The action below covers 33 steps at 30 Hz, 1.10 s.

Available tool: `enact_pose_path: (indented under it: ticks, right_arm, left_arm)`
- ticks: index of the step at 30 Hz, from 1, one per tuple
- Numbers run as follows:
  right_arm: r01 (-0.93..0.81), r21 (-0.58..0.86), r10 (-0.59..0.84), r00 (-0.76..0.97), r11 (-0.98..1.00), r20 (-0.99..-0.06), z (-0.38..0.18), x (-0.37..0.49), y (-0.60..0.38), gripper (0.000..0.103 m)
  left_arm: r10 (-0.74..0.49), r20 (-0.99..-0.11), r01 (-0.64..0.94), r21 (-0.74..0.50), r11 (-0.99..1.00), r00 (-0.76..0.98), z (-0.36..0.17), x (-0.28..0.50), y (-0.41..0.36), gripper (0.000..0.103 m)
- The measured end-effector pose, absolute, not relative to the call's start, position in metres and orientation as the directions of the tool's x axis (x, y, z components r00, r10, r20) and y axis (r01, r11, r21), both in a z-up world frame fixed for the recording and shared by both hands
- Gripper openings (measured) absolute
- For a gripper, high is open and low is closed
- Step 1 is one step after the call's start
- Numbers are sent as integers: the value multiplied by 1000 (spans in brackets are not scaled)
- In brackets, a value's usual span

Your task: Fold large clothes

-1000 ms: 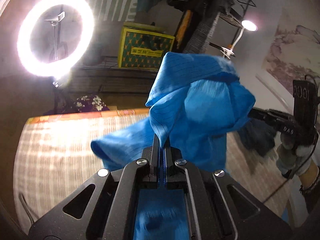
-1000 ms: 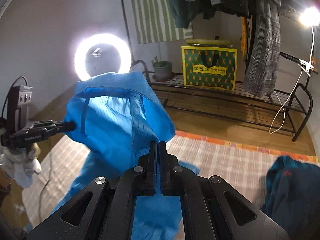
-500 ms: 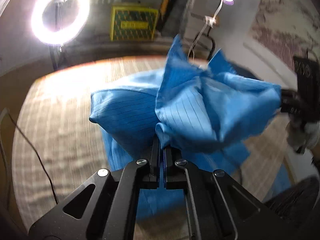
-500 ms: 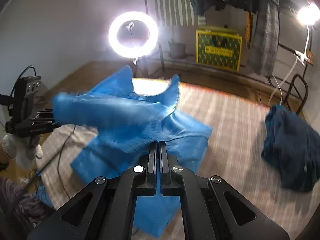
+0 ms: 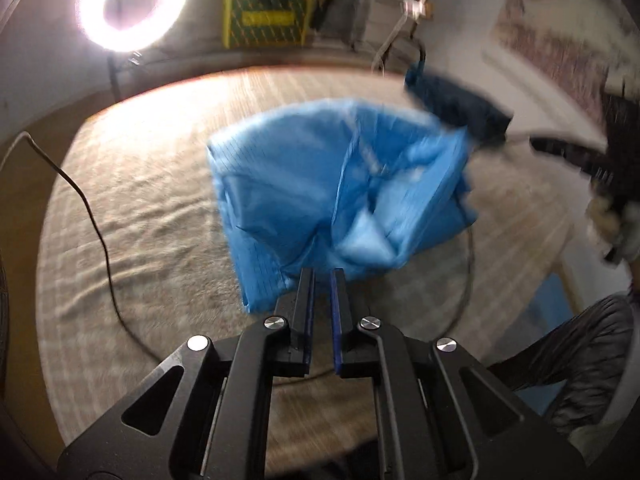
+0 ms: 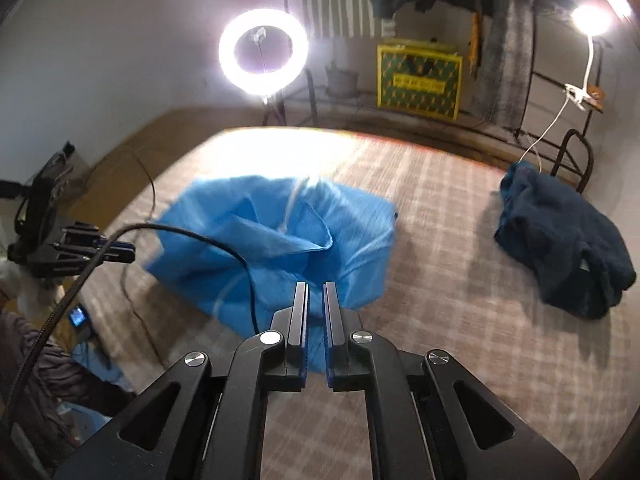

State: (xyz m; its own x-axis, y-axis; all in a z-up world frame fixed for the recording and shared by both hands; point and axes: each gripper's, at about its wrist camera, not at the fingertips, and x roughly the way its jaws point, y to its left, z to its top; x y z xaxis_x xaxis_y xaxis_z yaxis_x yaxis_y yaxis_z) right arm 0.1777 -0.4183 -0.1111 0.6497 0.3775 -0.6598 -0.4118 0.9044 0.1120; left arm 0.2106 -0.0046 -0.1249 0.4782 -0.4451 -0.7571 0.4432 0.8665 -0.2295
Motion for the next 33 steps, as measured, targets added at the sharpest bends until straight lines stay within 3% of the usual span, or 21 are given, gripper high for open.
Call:
enact_pose_path:
  ticks: [6, 7, 10, 16, 19, 22, 24, 33]
  right_arm:
    - [-408, 96, 391, 742, 908, -545, -44, 110, -435, 5]
    - [-409, 96, 395, 753, 908, -527, -34, 102, -437, 6]
    - [-403, 98, 402, 799, 910, -448, 6, 68, -449, 11]
    - [-398, 85, 404, 863, 913, -303, 68, 14, -467, 32]
    - [-401, 90, 410, 871, 912, -271, 85, -4, -471, 37]
    - [-405, 94, 415, 872, 910, -258, 90, -9, -470, 48]
    - [-408, 102, 420, 867, 907, -267, 82, -5, -467, 49]
    - [-356, 240, 429, 765, 903, -480, -16, 66, -425, 52]
  left_arm:
    - [-490, -619, 411, -279, 868, 614, -27, 160, 39, 6]
    - [-496, -594, 408, -288, 866, 633, -7, 149, 44, 8]
    - [-509, -517, 411, -300, 861, 688, 49, 120, 60, 28]
    - [-531, -395, 435, -311, 845, 750, 144, 62, 85, 31]
    - [-546, -370, 448, -320, 835, 752, 168, 45, 90, 46]
    - [-550, -373, 444, -336, 831, 747, 168, 44, 89, 47]
    - [-546, -391, 430, -348, 833, 741, 156, 50, 88, 51]
    - [-568, -560, 248, -546, 801, 603, 0, 161, 66, 54]
